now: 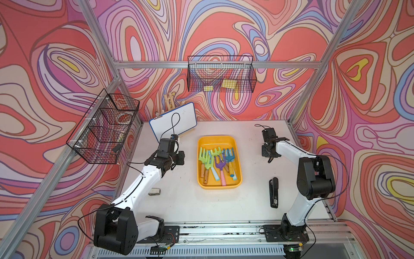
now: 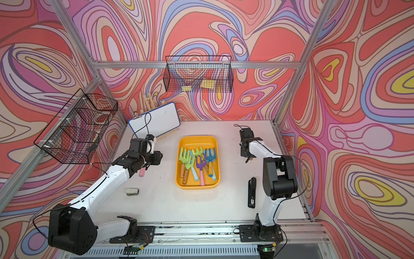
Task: Take the hand rake out of the storage box
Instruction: Place the rake at the center of the board.
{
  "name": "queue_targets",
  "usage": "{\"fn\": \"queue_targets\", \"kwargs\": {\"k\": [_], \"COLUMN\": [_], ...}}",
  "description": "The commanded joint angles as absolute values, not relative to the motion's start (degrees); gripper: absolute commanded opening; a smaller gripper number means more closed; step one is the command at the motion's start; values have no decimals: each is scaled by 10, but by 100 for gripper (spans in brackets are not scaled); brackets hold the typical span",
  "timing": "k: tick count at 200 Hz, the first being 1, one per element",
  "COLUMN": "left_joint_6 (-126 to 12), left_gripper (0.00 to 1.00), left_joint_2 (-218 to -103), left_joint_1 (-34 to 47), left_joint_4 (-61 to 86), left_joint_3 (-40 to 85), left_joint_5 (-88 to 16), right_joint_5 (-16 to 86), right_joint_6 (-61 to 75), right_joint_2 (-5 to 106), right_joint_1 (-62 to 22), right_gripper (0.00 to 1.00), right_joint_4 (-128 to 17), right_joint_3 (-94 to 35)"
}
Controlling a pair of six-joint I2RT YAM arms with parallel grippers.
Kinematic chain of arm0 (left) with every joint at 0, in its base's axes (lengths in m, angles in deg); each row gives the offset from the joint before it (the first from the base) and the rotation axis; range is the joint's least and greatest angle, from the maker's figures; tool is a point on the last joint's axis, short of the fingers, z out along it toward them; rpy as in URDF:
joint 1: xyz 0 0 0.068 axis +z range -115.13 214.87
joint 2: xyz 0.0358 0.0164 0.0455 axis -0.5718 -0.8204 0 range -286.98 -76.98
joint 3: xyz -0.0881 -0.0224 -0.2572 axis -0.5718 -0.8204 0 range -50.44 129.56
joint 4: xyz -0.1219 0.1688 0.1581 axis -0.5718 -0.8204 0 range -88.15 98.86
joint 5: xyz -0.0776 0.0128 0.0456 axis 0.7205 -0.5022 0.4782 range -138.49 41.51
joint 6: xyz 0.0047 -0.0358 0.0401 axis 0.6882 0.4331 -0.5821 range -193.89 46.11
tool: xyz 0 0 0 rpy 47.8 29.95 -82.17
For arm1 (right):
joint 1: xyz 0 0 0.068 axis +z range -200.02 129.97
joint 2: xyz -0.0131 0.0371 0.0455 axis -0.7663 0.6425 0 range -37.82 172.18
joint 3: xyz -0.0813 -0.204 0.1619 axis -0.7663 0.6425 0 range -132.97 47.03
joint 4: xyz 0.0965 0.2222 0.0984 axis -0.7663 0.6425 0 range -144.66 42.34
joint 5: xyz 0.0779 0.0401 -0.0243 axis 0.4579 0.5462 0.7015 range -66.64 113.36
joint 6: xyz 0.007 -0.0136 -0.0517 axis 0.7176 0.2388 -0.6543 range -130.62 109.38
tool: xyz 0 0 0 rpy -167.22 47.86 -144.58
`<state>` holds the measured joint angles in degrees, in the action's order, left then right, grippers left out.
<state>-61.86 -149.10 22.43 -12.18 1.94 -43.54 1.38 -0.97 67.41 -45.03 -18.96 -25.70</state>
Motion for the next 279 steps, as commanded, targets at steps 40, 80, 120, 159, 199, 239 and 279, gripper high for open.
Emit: {"fn": "queue_targets", "kwargs": {"k": [40, 80, 120, 159, 199, 239, 279], "left_joint_6": [-621, -621, -621, -621, -621, -621, -621], "left_gripper": [41, 41, 41, 41, 41, 41, 41], "left_joint_2": [-1489, -1488, -1486, -1488, -1490, -1491, -1491], "left_joint_1": [221, 221, 221, 221, 221, 221, 221], "left_joint_4": [-124, -125, -123, -123, -123, -123, -124], "left_joint_3": [27, 28, 26, 26, 26, 26, 27], "left_joint_5": [-435, -433, -432, -432, -431, -433, -432], "right_joint_5": [19, 27, 30, 37, 20, 10, 25], "right_joint_6": [-40, -46, -48, -47, -45, -31, -21], "right_joint_2": [683, 700, 707, 726, 756, 778, 767], "right_joint_1": [-478, -480, -480, -480, -481, -493, -512], "right_gripper": [30, 30, 31, 31, 30, 32, 33], "right_joint_4": [-200, -198, -203, -198, -177, -161, -161], "right_joint_3": [-282, -286, -285, -292, -304, -311, -304]}}
